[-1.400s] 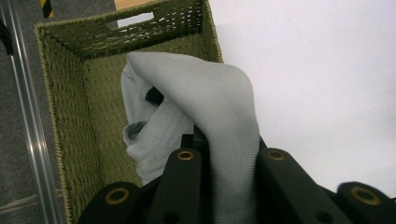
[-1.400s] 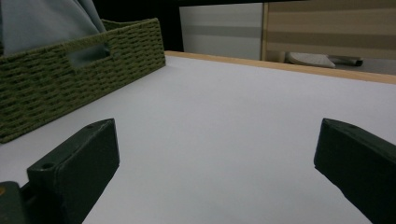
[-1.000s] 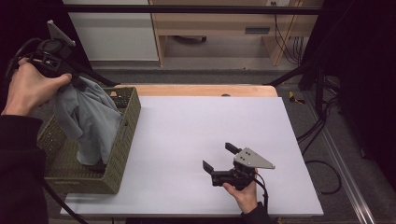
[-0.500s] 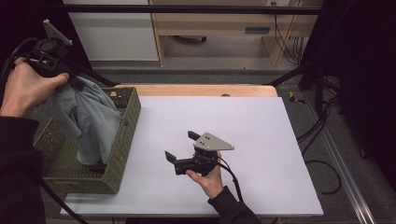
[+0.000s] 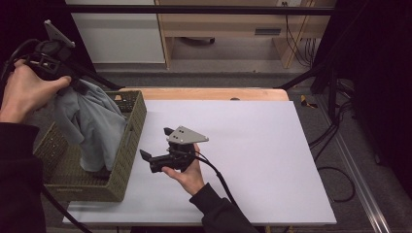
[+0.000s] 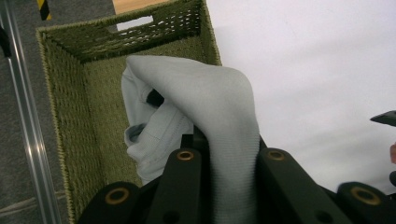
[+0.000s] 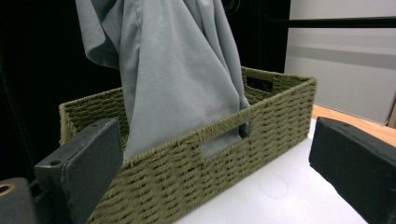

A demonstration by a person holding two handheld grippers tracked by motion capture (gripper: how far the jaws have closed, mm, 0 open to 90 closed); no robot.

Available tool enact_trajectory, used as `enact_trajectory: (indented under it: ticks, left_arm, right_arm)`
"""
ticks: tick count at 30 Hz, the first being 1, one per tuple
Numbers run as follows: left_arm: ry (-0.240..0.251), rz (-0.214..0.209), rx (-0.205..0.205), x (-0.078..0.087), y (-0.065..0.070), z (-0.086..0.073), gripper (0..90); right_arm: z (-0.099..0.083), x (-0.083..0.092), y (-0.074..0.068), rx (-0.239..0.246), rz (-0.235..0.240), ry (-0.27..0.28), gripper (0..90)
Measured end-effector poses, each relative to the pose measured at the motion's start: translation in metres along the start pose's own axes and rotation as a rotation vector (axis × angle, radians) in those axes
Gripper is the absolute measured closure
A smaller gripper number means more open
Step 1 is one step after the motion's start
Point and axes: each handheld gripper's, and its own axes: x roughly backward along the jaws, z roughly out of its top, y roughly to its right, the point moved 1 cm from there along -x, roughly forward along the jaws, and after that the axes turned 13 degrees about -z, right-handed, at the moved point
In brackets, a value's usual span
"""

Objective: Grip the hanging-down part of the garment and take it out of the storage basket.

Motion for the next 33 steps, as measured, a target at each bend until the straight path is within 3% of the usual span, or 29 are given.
enact_trajectory:
  ticks: [9,17,21,28,29,31,33]
  left_arm:
    - [-0.004,0.003,-0.01,-0.001,0.002,-0.001,82.3]
    - [-0.009,0.002,-0.016,-0.002,0.003,0.0,82.3]
    - [-0.009,0.0,-0.017,-0.003,0.003,0.0,82.3]
    - [-0.006,-0.004,-0.024,-0.001,0.003,-0.002,82.3]
    - [-0.008,-0.006,-0.026,-0.001,0.003,-0.003,82.3]
    - [-0.007,-0.006,-0.026,-0.001,0.003,-0.003,82.3]
    - [-0.004,-0.007,-0.022,-0.001,0.002,-0.003,82.3]
  right_arm:
    - [0.0,-0.029,-0.018,0.021,0.001,-0.021,4.1]
    - [-0.002,-0.059,-0.04,0.028,0.03,-0.046,5.3]
    - [-0.004,-0.081,-0.052,0.058,0.041,-0.058,6.6]
    - [-0.007,-0.105,-0.064,0.052,0.052,-0.099,8.4]
    - [-0.01,-0.115,-0.067,0.059,0.044,-0.116,9.6]
    - [-0.011,-0.118,-0.067,0.062,0.047,-0.116,10.2]
    - [-0.014,-0.126,-0.071,0.056,0.043,-0.122,18.5]
